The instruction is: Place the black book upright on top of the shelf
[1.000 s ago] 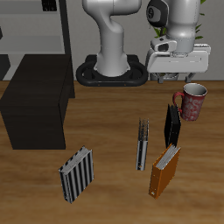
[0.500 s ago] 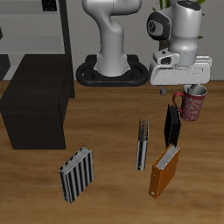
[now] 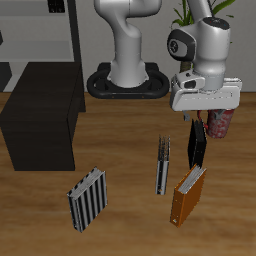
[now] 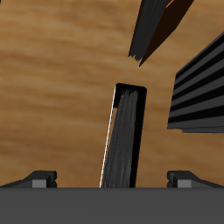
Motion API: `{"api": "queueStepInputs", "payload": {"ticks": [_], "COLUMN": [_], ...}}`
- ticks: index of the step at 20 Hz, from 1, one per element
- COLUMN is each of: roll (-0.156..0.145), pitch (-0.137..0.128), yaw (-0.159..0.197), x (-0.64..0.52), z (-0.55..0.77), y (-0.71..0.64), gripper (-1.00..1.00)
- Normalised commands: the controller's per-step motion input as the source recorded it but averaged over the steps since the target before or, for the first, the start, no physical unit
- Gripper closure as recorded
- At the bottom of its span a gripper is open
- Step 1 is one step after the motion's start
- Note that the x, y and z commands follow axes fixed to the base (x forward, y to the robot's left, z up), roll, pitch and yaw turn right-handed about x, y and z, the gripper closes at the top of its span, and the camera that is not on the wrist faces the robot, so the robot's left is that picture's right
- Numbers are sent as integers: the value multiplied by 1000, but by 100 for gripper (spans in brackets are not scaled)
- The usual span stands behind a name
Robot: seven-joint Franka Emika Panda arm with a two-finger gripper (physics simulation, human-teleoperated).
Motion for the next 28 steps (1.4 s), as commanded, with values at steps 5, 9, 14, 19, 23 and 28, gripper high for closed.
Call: {"api": "queueStepInputs", "payload": {"ticks": [5, 9, 14, 19, 23, 28], "roll": [-1, -14, 3, 26, -9, 11], "pitch": [32, 51, 41, 27, 6, -30], "yaw": [3, -6, -17, -8, -7, -2], "x": [71, 81, 25, 51, -14, -36], "z": [-257, -362, -283, -222, 17, 229], "y": [-51, -84, -33, 1, -3, -5], "gripper": [-100, -100, -100, 100, 100, 100]}}
